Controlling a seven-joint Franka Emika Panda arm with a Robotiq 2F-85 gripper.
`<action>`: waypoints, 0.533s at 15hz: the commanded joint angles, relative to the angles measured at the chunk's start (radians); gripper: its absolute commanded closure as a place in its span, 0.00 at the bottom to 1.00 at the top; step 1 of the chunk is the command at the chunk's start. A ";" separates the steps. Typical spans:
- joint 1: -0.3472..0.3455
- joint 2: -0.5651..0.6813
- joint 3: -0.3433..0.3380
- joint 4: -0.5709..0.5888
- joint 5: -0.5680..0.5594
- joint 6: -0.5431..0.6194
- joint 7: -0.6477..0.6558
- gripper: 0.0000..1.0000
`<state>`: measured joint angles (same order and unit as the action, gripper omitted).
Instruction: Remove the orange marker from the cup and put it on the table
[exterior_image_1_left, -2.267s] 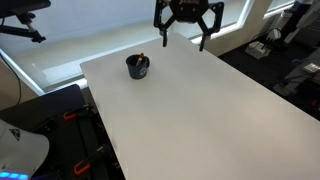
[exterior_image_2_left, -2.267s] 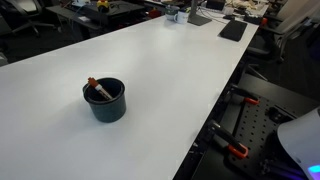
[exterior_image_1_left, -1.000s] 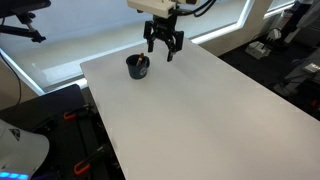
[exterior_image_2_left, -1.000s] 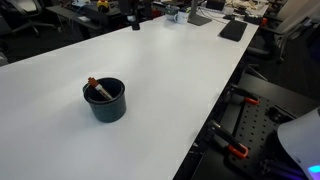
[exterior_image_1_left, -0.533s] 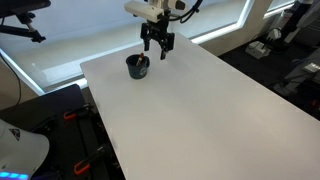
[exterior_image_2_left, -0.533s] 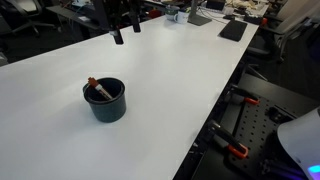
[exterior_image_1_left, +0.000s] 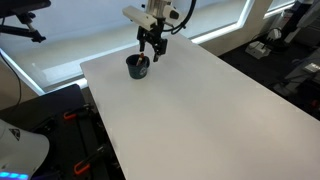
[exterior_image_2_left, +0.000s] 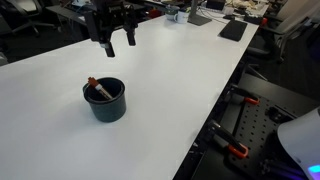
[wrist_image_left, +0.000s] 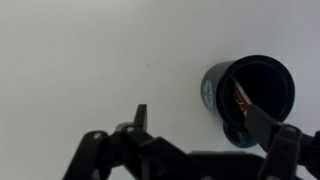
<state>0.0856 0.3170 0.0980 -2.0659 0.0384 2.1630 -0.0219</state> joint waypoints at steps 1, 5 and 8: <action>0.039 0.066 0.028 0.029 0.065 0.066 0.093 0.00; 0.069 0.087 0.025 0.015 0.045 0.127 0.143 0.00; 0.097 0.124 0.025 0.027 0.043 0.173 0.193 0.00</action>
<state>0.1808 0.4411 0.1256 -2.0408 0.0802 2.3382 0.1719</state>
